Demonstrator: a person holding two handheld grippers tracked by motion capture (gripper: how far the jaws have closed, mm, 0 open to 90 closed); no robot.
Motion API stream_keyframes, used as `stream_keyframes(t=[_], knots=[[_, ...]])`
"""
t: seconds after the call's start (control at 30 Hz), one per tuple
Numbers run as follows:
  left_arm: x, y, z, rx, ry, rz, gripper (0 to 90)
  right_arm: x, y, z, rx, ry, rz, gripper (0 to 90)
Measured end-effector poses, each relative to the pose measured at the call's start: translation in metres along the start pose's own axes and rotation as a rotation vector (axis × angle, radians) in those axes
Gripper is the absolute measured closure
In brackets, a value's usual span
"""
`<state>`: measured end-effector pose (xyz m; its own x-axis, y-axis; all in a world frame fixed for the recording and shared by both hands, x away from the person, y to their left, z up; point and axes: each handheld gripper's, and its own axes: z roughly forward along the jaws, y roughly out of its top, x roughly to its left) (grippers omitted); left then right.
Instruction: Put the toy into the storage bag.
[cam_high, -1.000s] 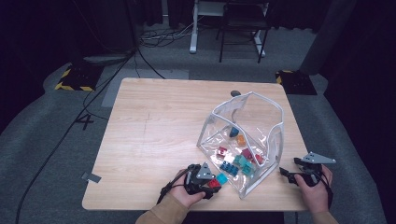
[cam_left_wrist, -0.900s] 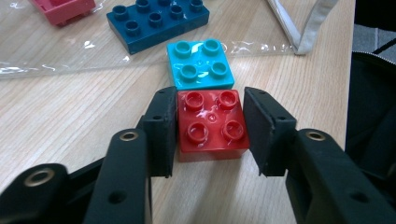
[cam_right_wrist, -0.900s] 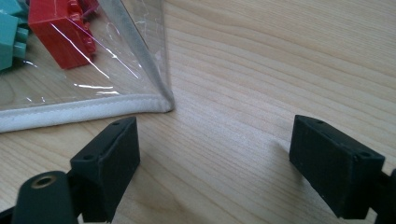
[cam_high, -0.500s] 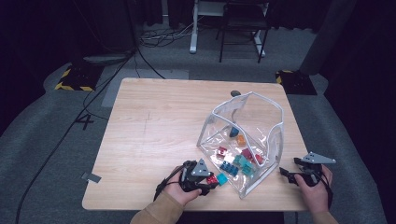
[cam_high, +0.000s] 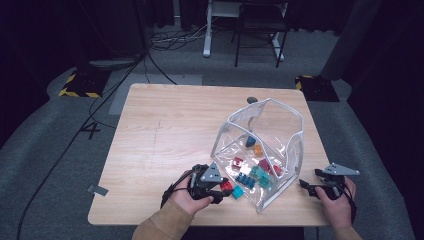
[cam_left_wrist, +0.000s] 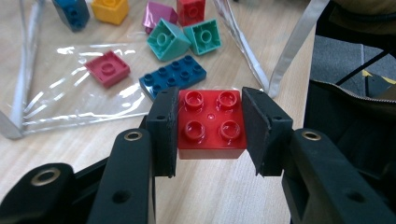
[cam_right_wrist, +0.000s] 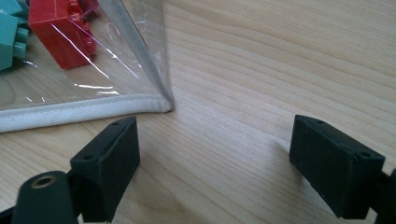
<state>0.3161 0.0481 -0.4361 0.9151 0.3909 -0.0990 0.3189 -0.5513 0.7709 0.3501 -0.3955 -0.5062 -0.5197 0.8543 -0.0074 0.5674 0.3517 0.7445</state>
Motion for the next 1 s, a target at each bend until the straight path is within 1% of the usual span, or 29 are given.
stream_keyframes(t=[0.2, 0.57, 0.7, 1.0], knots=[[0.001, 0.014, -0.014, -0.024, 0.009, 0.020, 59.0, 0.000, 0.001, 0.001, -0.002, 0.000, -0.002, 16.1], [0.004, 0.039, -0.031, -0.042, -0.001, 0.045, 59.0, 0.000, 0.001, 0.001, -0.001, -0.004, 0.001, 16.0], [0.005, 0.050, -0.038, -0.047, 0.002, 0.065, 59.0, 0.000, 0.001, 0.001, -0.002, -0.005, 0.000, 16.0], [0.008, 0.074, -0.050, -0.079, 0.004, 0.084, 59.0, 0.000, 0.001, 0.002, -0.001, -0.004, 0.002, 16.0]])
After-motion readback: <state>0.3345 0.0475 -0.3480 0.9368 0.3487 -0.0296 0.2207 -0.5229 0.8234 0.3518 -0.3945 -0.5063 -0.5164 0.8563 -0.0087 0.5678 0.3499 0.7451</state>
